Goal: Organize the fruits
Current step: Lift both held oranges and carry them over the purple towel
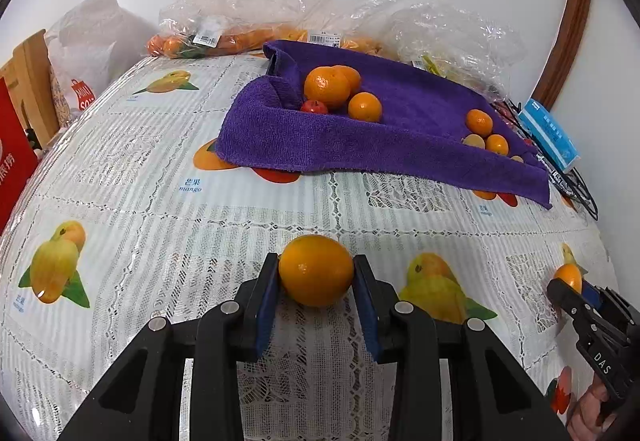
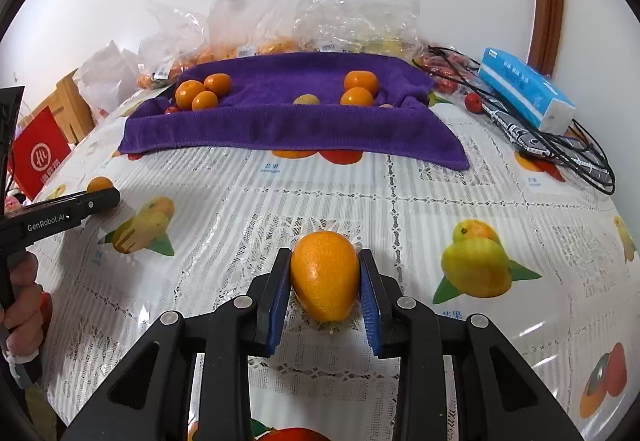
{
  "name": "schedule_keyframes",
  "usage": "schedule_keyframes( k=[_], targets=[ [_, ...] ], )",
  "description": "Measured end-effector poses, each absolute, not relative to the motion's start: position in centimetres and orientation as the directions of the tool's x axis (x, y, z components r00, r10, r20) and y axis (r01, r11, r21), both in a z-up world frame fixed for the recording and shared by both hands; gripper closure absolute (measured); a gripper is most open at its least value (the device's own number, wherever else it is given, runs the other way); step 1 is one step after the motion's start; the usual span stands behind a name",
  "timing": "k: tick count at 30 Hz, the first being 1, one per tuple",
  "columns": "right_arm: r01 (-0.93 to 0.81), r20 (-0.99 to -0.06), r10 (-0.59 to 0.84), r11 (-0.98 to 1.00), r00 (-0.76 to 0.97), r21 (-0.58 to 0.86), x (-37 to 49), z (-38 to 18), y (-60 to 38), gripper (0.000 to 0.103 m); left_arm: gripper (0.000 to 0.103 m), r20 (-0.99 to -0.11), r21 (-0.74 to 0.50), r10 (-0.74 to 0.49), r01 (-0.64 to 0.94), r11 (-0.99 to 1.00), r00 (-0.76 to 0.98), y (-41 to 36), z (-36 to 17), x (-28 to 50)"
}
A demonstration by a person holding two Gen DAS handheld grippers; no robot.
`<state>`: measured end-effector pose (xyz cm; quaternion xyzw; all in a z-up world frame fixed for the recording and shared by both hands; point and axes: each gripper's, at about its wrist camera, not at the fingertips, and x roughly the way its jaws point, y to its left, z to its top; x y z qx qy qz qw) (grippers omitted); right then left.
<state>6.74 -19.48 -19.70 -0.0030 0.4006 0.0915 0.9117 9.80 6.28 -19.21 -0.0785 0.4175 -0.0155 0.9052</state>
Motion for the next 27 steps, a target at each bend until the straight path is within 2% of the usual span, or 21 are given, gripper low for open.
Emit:
schedule_keyframes(
  k=[27],
  targets=[
    [-0.205, -0.713, 0.224, 0.972, 0.664, 0.114, 6.64, -19.61, -19.89, 0.071, 0.069, -0.747, -0.190, -0.122, -0.034, 0.981, 0.654, 6.68, -19.23, 9.85]
  ],
)
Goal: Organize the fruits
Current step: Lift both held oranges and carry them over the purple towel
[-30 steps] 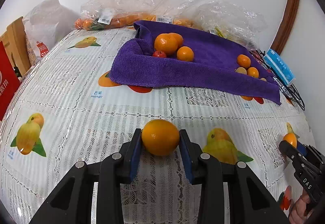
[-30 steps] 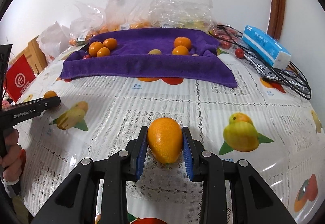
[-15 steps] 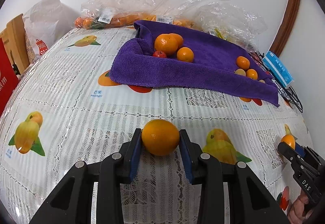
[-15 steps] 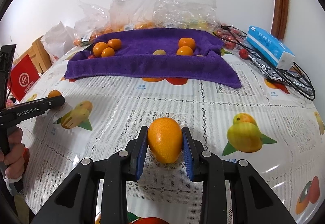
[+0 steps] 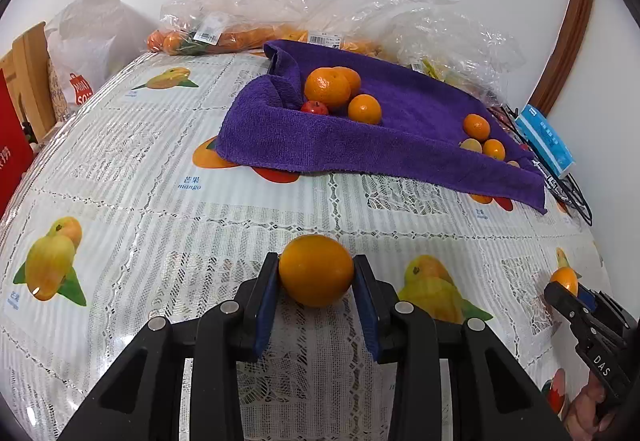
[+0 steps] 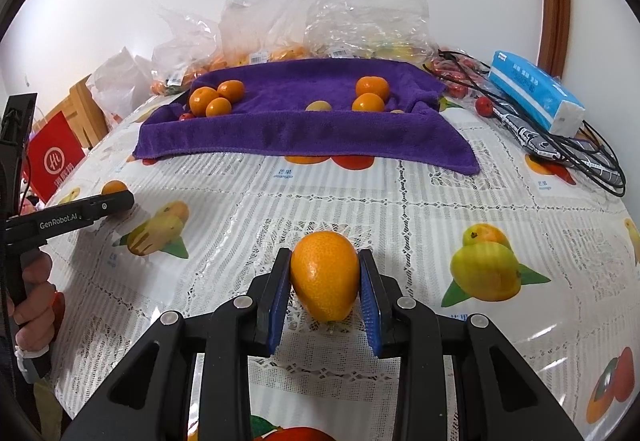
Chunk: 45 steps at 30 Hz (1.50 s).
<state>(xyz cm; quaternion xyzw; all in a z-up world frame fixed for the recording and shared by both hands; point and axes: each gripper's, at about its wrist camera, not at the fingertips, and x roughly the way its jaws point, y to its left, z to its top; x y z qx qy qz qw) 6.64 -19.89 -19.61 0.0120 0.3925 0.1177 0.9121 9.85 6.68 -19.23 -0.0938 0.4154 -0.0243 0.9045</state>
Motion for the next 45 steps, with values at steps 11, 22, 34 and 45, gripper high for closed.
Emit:
schedule_keyframes(
  k=[11, 22, 34, 45],
  targets=[
    [-0.190, -0.715, 0.205, 0.976, 0.669, 0.103, 6.7, -19.2, -19.7, 0.071, 0.069, -0.734, -0.214, -0.147, -0.020, 0.977, 0.663, 6.9, -18.7, 10.0],
    [-0.205, -0.658, 0.221, 0.973, 0.720, 0.102, 10.3, -14.8, -18.2, 0.071, 0.069, -0.701, -0.194, -0.124, -0.021, 0.981, 0.702, 7.3, -14.8, 12.2],
    [-0.143, -0.647, 0.207, 0.978, 0.734, 0.152, 16.0, -12.5, -19.0, 0.071, 0.069, -0.675, -0.210, -0.129, -0.021, 0.978, 0.727, 7.3, -12.8, 16.4],
    [-0.126, -0.656, 0.218, 0.975, 0.723, 0.185, 20.7, -12.2, -19.4, 0.071, 0.069, -0.669, -0.231, -0.150, -0.012, 0.973, 0.728, 6.1, -12.9, 20.1]
  ],
)
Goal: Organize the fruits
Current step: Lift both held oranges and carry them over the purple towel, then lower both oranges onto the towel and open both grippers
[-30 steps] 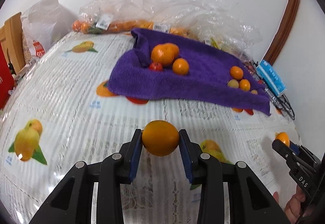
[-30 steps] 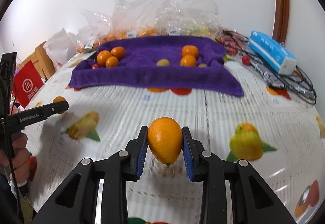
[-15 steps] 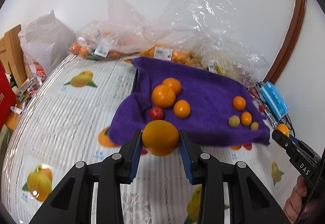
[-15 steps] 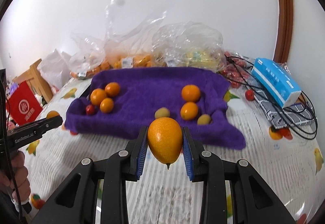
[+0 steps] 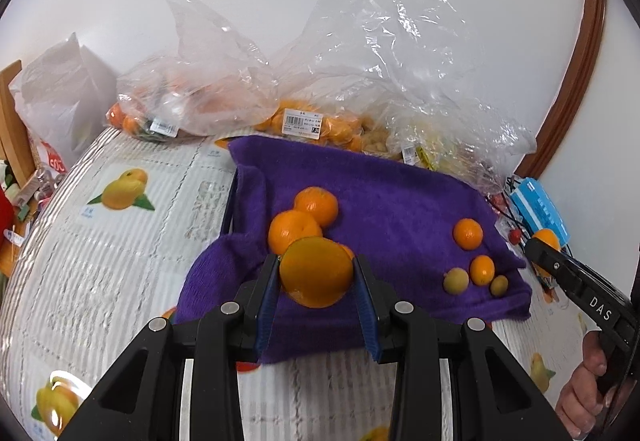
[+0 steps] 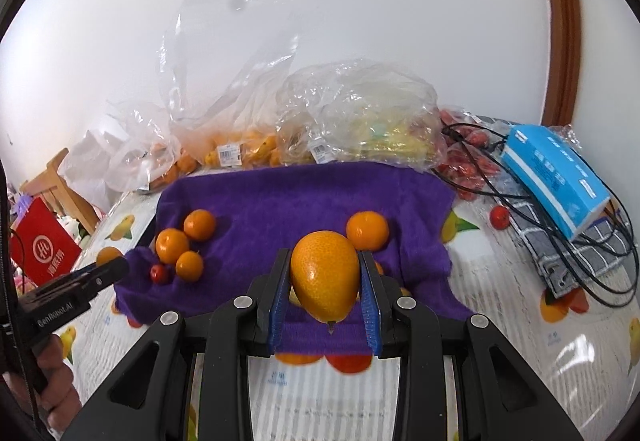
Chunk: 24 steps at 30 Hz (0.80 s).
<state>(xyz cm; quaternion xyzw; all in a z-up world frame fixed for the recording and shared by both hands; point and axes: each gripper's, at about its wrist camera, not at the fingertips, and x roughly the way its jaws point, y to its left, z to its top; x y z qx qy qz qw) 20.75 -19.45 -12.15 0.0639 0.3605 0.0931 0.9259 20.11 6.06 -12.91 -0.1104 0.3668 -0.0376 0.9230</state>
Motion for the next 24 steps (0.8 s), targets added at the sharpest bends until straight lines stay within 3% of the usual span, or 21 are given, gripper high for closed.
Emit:
schedule_keyframes(
  k=[14, 24],
  targets=[
    [-0.132, -0.660, 0.216, 0.976, 0.719, 0.176, 24.6, -14.8, -18.8, 0.071, 0.069, -0.686, -0.240, -0.166, -0.006, 0.971, 0.708, 5.3, -15.7, 23.1],
    [-0.113, -0.643, 0.260, 0.959, 0.720, 0.261, 25.4, -15.9, -20.1, 0.071, 0.069, -0.677, -0.275, -0.184, -0.013, 0.961, 0.713, 5.8, -15.9, 23.3]
  ],
)
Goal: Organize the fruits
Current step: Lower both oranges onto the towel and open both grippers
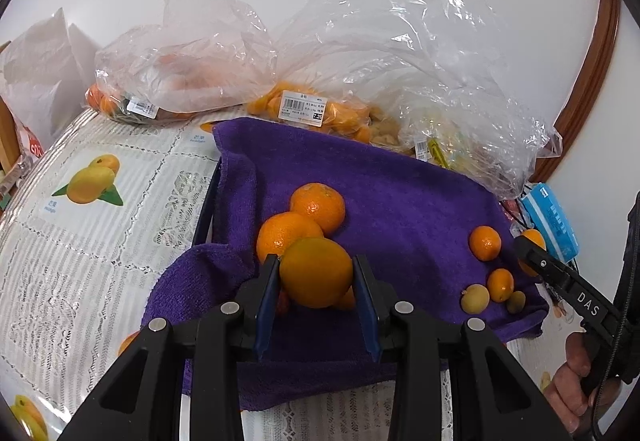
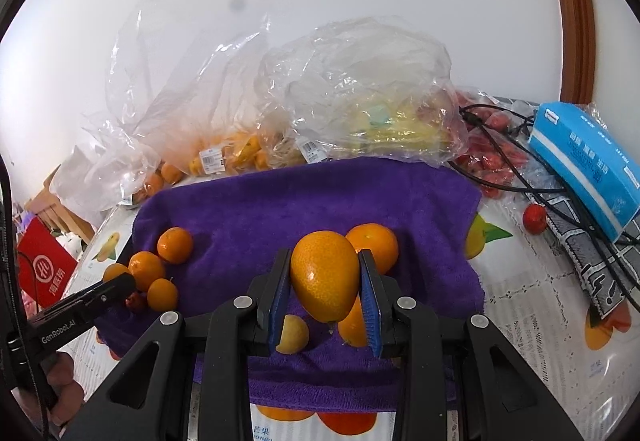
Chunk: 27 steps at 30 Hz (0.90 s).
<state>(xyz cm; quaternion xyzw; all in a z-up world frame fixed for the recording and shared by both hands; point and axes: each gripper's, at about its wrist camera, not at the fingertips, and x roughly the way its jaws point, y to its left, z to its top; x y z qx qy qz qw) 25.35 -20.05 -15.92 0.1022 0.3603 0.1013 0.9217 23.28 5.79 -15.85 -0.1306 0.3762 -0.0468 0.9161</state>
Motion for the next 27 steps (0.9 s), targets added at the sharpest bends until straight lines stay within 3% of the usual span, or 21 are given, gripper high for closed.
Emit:
schedule_keyframes(
  k=[8, 27],
  targets=[
    [-0.134, -0.627, 0.283, 0.952, 0.725, 0.275, 25.4, -16.6, -19.5, 0.070, 0.069, -0.660, -0.306, -0.218, 0.007, 0.952, 0.719, 5.6, -16.0, 23.4],
    [-0.165, -0.659, 0.220, 0.975, 0.720, 0.146, 25.2, -18.1, -16.7, 0.070, 0.069, -0.656, -0.295, -0.217, 0.019, 0.955, 0.723, 4.7, -16.6, 23.8]
  ],
)
